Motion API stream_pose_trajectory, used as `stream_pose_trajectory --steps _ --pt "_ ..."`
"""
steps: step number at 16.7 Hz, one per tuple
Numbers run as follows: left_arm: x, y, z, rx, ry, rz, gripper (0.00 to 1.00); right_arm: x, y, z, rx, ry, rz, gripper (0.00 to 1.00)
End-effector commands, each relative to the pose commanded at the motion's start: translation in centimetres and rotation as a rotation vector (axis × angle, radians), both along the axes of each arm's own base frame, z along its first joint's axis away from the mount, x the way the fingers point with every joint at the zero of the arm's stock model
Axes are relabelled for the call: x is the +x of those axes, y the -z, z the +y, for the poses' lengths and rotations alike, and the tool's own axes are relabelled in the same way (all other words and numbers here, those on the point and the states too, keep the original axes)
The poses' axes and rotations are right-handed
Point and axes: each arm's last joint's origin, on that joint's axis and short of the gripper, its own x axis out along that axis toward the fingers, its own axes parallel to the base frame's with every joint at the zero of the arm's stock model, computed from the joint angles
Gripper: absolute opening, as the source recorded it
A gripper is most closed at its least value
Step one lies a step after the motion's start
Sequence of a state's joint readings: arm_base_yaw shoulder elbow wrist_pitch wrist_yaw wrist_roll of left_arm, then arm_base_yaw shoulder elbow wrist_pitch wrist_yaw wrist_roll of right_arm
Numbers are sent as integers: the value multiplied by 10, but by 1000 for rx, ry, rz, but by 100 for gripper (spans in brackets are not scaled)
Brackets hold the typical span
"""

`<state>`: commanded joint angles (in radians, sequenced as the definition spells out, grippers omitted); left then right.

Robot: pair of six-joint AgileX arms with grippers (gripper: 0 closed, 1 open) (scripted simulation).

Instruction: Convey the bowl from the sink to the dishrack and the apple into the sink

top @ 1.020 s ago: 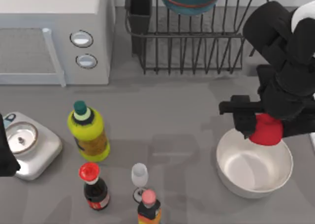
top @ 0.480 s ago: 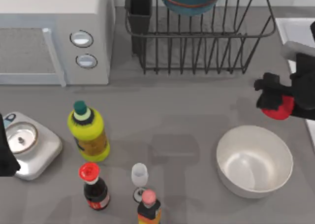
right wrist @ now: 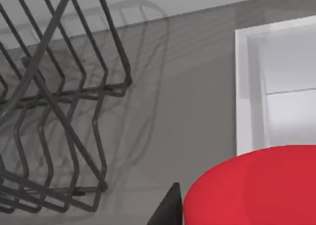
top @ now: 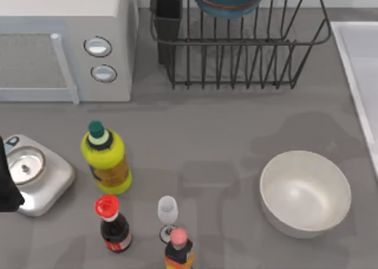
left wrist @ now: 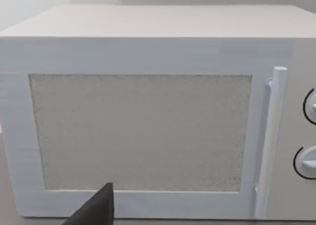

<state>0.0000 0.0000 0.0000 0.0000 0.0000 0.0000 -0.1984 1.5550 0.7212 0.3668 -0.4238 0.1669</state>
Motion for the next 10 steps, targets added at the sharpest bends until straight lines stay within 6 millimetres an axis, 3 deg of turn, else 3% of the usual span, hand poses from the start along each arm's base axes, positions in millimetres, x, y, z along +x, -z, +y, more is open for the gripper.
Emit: stream_pose_trajectory --steps 5,10 --pt "0 0 0 0 0 0 100 -29 -21 -63 -189 135 -350 0" --pt "0 0 0 0 0 0 100 -46 -30 -88 -298 205 -467 0"
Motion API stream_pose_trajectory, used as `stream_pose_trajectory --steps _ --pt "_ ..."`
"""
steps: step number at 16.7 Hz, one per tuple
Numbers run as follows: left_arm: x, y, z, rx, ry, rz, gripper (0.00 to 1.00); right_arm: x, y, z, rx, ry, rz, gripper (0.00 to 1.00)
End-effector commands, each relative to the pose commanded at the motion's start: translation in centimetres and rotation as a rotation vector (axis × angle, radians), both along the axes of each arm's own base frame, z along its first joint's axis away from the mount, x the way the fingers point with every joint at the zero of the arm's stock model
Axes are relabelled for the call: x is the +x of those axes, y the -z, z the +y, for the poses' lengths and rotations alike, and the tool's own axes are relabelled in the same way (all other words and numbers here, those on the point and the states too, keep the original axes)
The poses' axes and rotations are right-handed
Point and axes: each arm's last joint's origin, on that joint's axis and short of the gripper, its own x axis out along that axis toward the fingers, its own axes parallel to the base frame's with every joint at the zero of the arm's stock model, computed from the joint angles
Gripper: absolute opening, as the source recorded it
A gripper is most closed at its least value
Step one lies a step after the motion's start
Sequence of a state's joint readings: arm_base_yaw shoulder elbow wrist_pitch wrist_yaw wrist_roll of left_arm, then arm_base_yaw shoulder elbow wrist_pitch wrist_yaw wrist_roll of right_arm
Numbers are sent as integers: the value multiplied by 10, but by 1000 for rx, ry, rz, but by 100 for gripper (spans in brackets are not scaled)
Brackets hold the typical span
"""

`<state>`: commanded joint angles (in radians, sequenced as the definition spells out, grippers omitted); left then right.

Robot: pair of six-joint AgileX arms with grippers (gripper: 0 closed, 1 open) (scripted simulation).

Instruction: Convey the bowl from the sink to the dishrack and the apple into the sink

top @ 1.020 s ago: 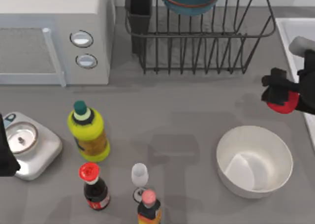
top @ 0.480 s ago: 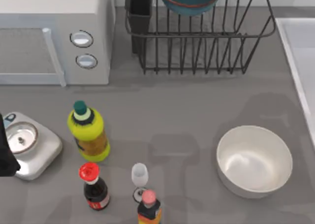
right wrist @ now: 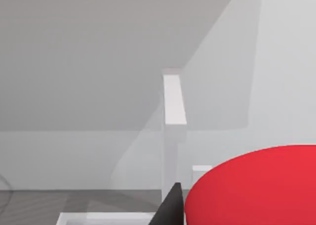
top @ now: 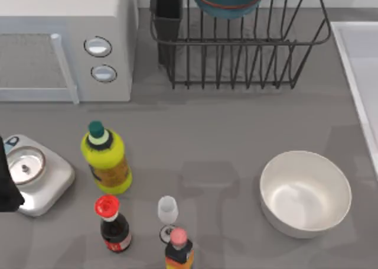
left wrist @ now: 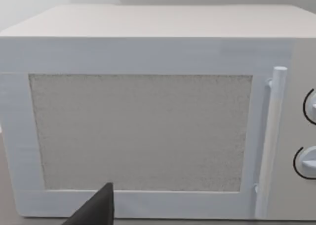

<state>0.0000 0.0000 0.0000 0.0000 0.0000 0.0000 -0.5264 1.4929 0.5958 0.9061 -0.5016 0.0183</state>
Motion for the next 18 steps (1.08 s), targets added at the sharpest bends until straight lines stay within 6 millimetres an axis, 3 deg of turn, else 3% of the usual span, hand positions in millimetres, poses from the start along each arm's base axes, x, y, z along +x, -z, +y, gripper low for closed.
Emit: stream_pose_trajectory --steps 5,8,13,18 --pt "0 0 0 0 0 0 100 2 1 0 4 -2 3 0" --pt "0 0 0 0 0 0 100 6 15 -3 8 -1 9 0" --pt "0 0 0 0 0 0 100 15 74 -10 6 -6 4 0" --pt "0 0 0 0 0 0 100 7 130 -4 -6 -2 -14 0"
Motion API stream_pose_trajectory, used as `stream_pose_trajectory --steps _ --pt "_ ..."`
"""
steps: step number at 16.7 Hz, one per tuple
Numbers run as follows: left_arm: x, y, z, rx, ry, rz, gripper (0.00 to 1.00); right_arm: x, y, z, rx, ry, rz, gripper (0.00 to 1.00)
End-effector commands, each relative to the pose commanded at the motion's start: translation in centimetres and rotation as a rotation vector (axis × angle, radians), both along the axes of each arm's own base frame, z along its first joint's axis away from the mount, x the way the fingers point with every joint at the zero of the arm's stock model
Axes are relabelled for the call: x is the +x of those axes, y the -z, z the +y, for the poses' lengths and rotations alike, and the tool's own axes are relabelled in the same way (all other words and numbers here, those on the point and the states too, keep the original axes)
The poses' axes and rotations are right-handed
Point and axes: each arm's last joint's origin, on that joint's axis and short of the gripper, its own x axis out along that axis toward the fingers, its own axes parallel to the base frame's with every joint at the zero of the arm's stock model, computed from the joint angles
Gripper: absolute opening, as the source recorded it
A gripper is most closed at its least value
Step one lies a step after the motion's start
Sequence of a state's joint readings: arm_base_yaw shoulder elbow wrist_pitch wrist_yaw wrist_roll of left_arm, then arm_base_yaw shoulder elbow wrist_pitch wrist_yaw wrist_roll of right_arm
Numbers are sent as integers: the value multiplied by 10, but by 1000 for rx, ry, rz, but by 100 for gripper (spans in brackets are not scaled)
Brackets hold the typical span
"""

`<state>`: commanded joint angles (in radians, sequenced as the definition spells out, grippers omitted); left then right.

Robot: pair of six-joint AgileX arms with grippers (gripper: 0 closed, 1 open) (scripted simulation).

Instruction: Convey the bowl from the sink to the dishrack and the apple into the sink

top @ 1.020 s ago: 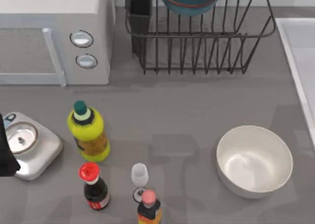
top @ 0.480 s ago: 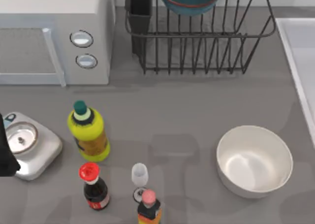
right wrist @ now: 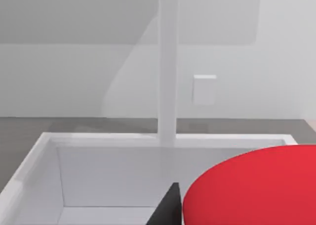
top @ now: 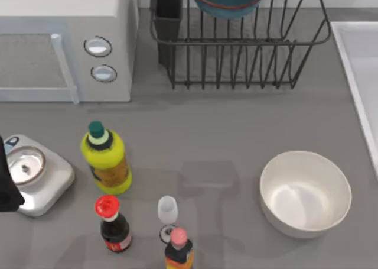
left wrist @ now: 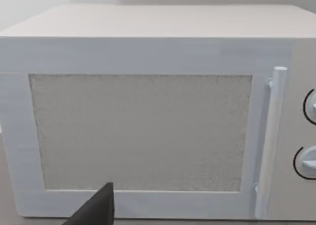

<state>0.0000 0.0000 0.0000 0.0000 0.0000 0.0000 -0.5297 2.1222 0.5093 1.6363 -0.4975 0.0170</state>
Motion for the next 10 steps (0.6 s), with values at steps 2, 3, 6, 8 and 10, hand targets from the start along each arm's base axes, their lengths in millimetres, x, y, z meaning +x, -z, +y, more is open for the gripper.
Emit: stream_pose_trajectory --steps 2,3,6,8,10 --pt "0 0 0 0 0 0 100 -5 14 3 4 2 9 0" --pt "0 0 0 0 0 0 100 -6 18 4 6 2 12 0" --pt "0 0 0 0 0 0 100 -7 20 4 6 2 14 0" --pt "0 0 0 0 0 0 100 -7 20 4 6 2 14 0" --pt "0 0 0 0 0 0 100 -7 20 4 6 2 14 15"
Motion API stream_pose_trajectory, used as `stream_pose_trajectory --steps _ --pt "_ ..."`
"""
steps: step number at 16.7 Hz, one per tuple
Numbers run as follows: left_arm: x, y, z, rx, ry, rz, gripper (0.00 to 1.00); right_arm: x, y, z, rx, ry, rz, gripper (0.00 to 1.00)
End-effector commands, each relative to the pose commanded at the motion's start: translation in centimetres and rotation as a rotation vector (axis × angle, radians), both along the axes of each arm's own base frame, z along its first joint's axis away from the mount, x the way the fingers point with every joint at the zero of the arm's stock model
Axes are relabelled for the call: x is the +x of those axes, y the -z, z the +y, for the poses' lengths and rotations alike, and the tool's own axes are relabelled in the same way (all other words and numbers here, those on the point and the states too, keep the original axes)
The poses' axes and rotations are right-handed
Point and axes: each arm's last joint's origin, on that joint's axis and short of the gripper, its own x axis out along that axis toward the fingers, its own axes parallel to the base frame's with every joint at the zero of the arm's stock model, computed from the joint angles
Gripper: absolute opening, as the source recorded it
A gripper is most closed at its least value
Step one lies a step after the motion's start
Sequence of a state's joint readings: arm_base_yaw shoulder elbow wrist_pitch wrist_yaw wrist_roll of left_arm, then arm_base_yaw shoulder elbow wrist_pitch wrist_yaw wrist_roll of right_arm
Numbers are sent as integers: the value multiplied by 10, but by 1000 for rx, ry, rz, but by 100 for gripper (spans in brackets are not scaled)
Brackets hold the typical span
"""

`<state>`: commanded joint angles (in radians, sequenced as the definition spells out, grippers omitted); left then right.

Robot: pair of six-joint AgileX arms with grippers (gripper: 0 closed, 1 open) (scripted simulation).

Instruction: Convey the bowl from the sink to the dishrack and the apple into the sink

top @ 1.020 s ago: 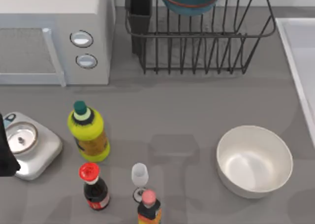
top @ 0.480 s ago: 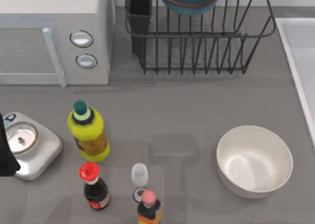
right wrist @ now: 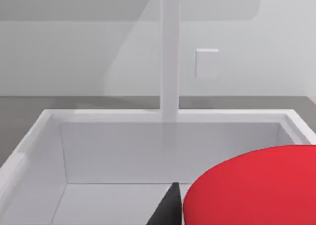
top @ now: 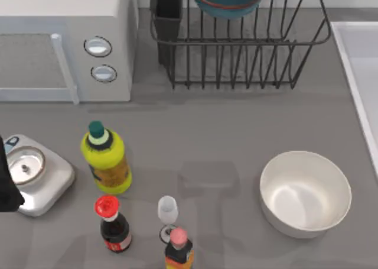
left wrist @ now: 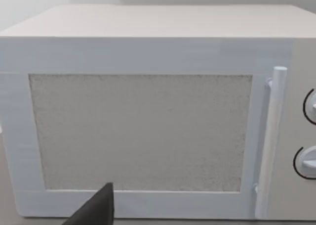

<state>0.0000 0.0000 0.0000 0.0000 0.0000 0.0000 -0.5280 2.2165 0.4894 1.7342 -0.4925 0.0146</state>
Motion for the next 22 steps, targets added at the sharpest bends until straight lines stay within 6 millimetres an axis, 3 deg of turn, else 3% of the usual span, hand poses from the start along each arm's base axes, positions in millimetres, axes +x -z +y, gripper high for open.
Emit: stream_pose_trajectory --steps 11,22 --pt "0 0 0 0 0 0 100 0 0 0 0 0 0 98" --pt "0 0 0 0 0 0 100 0 -2 0 0 2 -1 100"
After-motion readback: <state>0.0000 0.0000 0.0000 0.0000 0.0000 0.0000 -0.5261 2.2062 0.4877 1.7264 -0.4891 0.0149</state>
